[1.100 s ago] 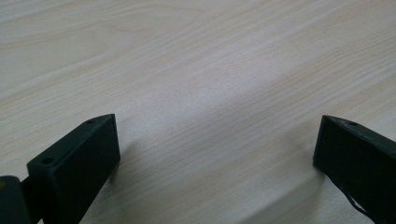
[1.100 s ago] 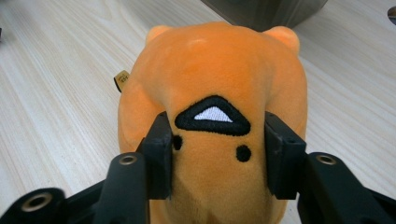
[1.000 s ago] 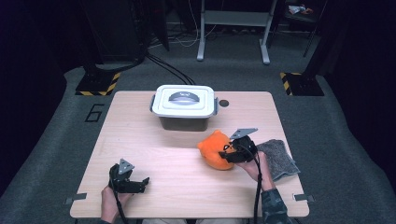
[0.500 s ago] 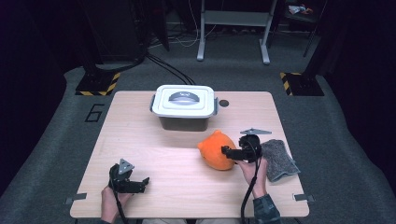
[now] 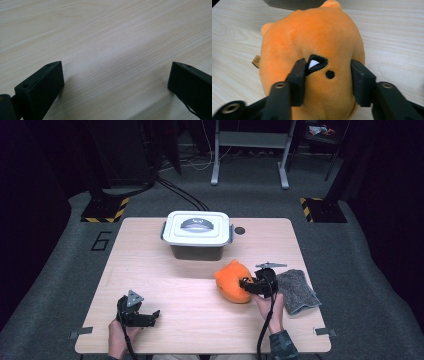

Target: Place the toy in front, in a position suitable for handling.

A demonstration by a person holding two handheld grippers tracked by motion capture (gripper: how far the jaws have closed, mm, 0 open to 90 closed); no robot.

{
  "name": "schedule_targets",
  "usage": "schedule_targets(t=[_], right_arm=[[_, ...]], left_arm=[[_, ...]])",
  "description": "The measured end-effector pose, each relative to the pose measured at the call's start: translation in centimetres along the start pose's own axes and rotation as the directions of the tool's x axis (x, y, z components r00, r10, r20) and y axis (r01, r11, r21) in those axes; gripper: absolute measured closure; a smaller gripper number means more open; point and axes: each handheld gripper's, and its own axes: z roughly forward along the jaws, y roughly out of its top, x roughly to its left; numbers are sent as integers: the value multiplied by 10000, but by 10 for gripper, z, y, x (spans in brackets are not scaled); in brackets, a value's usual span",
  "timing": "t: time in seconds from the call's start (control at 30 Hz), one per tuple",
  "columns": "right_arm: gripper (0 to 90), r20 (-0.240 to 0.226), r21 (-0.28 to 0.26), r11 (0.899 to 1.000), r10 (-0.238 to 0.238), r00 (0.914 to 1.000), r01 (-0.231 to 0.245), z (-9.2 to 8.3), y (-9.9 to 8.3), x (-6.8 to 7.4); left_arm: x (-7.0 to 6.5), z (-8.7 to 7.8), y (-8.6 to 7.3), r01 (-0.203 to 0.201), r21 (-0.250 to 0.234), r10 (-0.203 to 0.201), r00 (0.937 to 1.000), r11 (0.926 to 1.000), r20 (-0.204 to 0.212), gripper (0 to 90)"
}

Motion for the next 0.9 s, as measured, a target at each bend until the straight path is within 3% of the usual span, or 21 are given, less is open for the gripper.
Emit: schedule_targets(t=[0.2,0.3,0.33,0.5,0.6,0.63,0.7,0.73,0.77,0.8,0.9], right_arm=[[637,-141,-413,9958,-828,9965,822,-4,2,5],[638,-204,-441,9894,-1393,9900,1383,-6,7,9],[639,-278,-571,9832,-1750,9842,1732,-7,10,11],[639,-360,-572,9718,-2312,9722,2290,-13,18,17],[638,-696,-680,9628,-2661,9614,2615,-16,22,19],[638,-794,-689,9547,-2945,9524,2895,-17,23,20],[636,-1029,-662,9484,-3156,9433,3101,-17,24,21],[636,-1153,-650,9391,-3431,9322,3375,-17,25,21],[633,-1277,-571,9378,-3471,9291,3425,-16,24,22],[631,-1467,-467,9320,-3624,9204,3595,-13,23,21],[621,-1406,19,9233,-3801,9142,3841,-1,18,18]], left_arm=[[0,0,0,-7,-2,7,10000,10000,-11,1],[0,0,0,1,3,-1,10000,10000,7,1],[0,0,0,-4,6,4,10000,10000,7,1],[0,0,0,9,-6,-9,10000,10000,11,1],[0,0,0,-3,-14,3,10000,10000,-8,1],[0,0,0,0,-37,-1,10000,10000,-38,1],[0,0,0,-18,0,18,10000,10000,-6,1],[0,0,0,12,-10,-12,10000,10000,-22,1],[0,0,0,-18,-1,18,10000,10000,-8,1],[0,0,0,26,-14,-26,10000,10000,-24,1],[0,0,0,-3,-12,3,10000,10000,-9,1]])
